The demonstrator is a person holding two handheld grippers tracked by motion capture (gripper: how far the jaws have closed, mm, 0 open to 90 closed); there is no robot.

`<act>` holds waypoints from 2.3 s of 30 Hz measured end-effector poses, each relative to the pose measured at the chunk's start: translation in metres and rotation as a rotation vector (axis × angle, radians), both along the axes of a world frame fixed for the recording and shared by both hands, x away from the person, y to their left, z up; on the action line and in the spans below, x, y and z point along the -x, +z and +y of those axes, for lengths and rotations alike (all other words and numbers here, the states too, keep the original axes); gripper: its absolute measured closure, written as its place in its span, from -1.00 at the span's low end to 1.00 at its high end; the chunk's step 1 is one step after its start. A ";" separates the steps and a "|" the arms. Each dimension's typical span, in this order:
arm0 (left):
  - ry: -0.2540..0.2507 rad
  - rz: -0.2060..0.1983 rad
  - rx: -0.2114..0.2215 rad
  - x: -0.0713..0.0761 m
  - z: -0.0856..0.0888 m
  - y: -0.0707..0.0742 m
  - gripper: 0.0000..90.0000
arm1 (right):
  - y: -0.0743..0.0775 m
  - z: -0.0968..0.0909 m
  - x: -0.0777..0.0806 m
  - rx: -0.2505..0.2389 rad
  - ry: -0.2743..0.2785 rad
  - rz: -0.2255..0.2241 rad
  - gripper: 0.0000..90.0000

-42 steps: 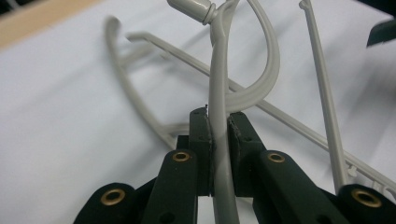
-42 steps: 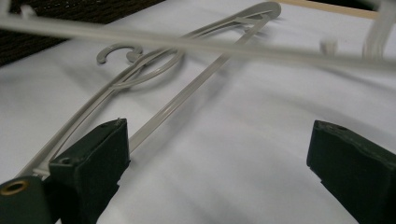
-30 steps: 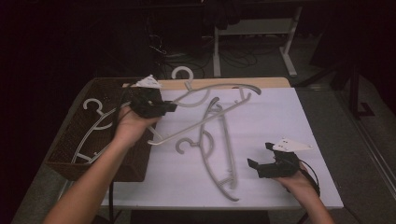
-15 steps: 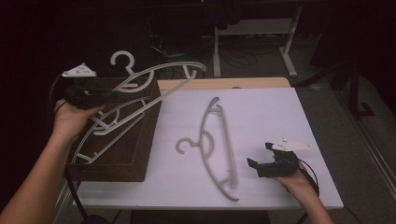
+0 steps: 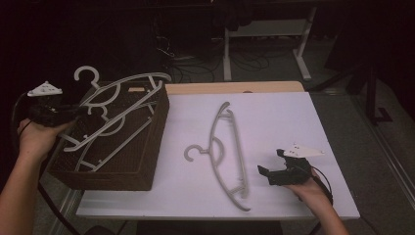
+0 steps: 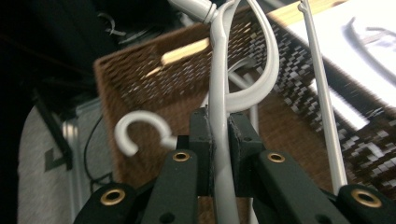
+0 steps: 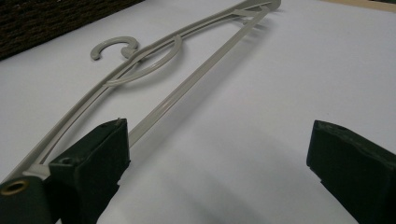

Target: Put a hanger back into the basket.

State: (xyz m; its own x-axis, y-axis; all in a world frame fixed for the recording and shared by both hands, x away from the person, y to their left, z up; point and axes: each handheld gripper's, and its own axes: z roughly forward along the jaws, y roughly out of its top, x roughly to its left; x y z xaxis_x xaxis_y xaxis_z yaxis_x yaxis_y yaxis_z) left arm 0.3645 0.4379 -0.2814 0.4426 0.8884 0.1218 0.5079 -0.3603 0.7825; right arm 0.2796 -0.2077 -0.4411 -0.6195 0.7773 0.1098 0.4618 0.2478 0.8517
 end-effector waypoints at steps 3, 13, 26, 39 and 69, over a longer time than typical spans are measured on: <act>0.031 0.008 -0.005 0.000 0.011 -0.007 0.83 | 0.000 0.000 0.000 0.000 0.000 0.000 -0.87; 0.035 0.097 -0.048 -0.008 0.017 -0.041 0.82 | 0.000 -0.001 0.000 0.001 -0.003 0.001 -0.87; 0.058 0.166 -0.066 -0.019 0.000 -0.066 0.19 | 0.000 -0.002 0.000 0.001 -0.006 -0.001 -0.88; -0.039 0.095 0.150 -0.012 -0.048 -0.038 -0.34 | 0.000 -0.001 0.000 0.004 -0.004 -0.001 -0.87; -0.395 0.087 0.275 0.012 -0.267 -0.056 -0.50 | -0.004 0.039 -0.022 0.160 0.151 0.213 0.71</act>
